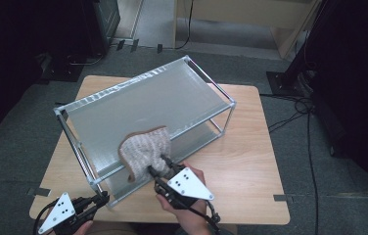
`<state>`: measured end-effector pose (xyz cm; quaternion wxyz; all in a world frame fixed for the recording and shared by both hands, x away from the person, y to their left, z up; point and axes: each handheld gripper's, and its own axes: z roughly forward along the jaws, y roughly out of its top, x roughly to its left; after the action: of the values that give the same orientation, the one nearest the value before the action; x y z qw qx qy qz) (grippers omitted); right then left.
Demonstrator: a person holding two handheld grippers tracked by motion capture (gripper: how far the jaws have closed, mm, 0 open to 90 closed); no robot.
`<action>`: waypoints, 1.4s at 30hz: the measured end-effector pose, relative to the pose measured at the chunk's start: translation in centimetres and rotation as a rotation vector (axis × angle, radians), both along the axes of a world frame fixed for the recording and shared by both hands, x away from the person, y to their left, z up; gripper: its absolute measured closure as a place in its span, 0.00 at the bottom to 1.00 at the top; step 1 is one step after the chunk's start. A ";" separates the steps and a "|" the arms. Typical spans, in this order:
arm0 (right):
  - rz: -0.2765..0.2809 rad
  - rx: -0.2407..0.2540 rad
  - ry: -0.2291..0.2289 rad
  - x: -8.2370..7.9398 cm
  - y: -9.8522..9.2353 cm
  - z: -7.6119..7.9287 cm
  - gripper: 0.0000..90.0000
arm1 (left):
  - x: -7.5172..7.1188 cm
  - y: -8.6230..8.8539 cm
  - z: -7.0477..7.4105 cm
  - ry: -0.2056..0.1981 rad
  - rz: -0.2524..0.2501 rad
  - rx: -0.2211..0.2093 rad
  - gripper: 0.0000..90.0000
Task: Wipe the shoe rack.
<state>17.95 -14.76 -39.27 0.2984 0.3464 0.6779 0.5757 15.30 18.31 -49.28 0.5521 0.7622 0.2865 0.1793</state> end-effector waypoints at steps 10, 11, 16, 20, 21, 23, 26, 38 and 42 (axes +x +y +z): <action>-0.216 0.064 0.051 3.6 -6.8 -0.9 0.65 | 0.0 0.0 0.0 0.000 -0.004 0.001 0.91; -0.238 0.067 0.057 3.8 -7.5 -1.1 0.65 | 0.0 0.0 0.0 0.000 -0.004 0.001 0.91; -0.339 0.080 0.099 5.2 -10.3 -2.5 0.65 | 0.0 0.0 0.0 0.000 -0.004 0.001 0.91; -0.389 0.059 0.154 6.0 -11.3 -4.2 0.65 | 0.0 0.0 0.0 -0.001 -0.008 0.002 0.91; -0.398 0.049 0.165 6.2 -11.6 -4.7 0.65 | 0.0 0.0 0.0 -0.001 -0.008 0.002 0.91; -0.418 0.040 0.197 6.7 -11.9 -5.6 0.65 | 0.0 0.0 0.0 -0.001 -0.009 0.002 0.91; -0.435 0.024 0.241 7.4 -12.2 -6.9 0.65 | 0.0 0.0 0.0 -0.001 -0.009 0.001 0.91; -0.493 0.051 0.330 10.4 -12.9 -8.8 0.64 | 0.1 -0.2 -0.1 -0.003 -0.018 -0.003 0.90; -0.495 0.034 0.301 11.9 -11.9 -8.6 0.64 | 0.0 -0.2 -0.1 -0.006 -0.019 0.002 0.90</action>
<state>29.81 -26.68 -47.84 0.3197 0.5878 0.5997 0.4390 15.32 18.09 -49.37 0.5540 0.7647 0.2775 0.1767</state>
